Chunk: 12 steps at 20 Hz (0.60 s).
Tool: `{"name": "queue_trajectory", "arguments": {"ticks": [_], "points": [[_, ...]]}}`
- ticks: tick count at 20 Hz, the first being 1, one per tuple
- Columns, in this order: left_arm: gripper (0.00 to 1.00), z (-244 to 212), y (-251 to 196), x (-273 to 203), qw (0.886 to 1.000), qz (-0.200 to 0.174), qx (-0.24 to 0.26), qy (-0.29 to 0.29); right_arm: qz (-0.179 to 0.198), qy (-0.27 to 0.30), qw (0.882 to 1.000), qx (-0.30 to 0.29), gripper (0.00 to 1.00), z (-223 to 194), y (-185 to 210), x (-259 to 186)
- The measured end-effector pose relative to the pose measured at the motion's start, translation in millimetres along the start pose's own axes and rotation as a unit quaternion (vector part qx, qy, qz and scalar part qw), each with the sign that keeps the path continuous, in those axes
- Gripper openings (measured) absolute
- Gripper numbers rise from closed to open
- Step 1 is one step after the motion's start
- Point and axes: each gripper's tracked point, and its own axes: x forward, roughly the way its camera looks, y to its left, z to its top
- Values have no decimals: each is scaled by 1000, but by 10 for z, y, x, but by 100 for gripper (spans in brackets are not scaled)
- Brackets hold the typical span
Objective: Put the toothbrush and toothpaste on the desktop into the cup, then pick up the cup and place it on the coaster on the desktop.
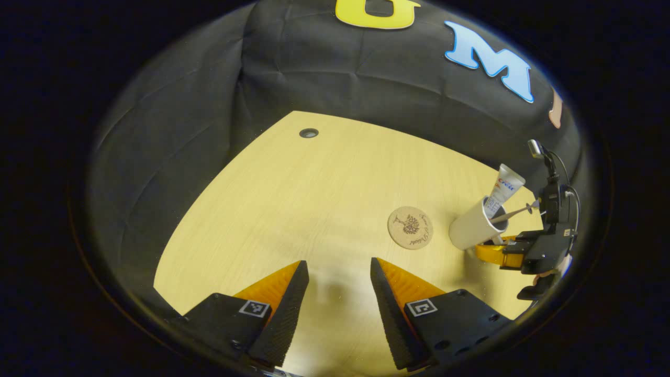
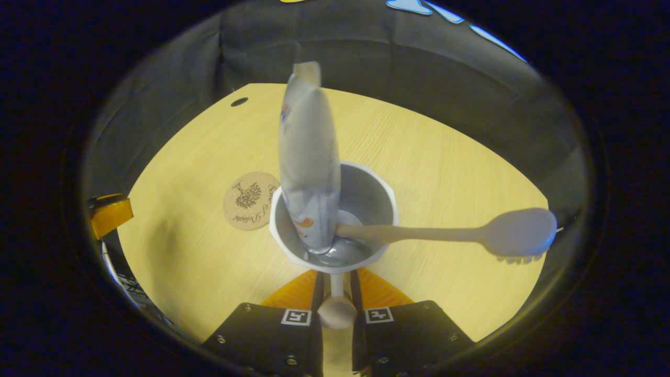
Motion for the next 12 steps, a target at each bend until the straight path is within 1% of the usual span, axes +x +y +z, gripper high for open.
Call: {"name": "queue_trajectory", "arguments": {"ticks": [4,7,11,12], "points": [[80,-14,38,-20,1000,3,3,-1,2,-12,1000,2,22,57,102,-31],[80,-61,79,-20,1000,6,2,1,15,-22,1000,4,22,172,275,-77],[80,-132,228,-156,1000,11,6,3,27,-31,999,-14,22,350,524,-68],[80,-164,266,-208,1000,12,6,4,31,-31,999,-17,19,386,601,-38]]}}
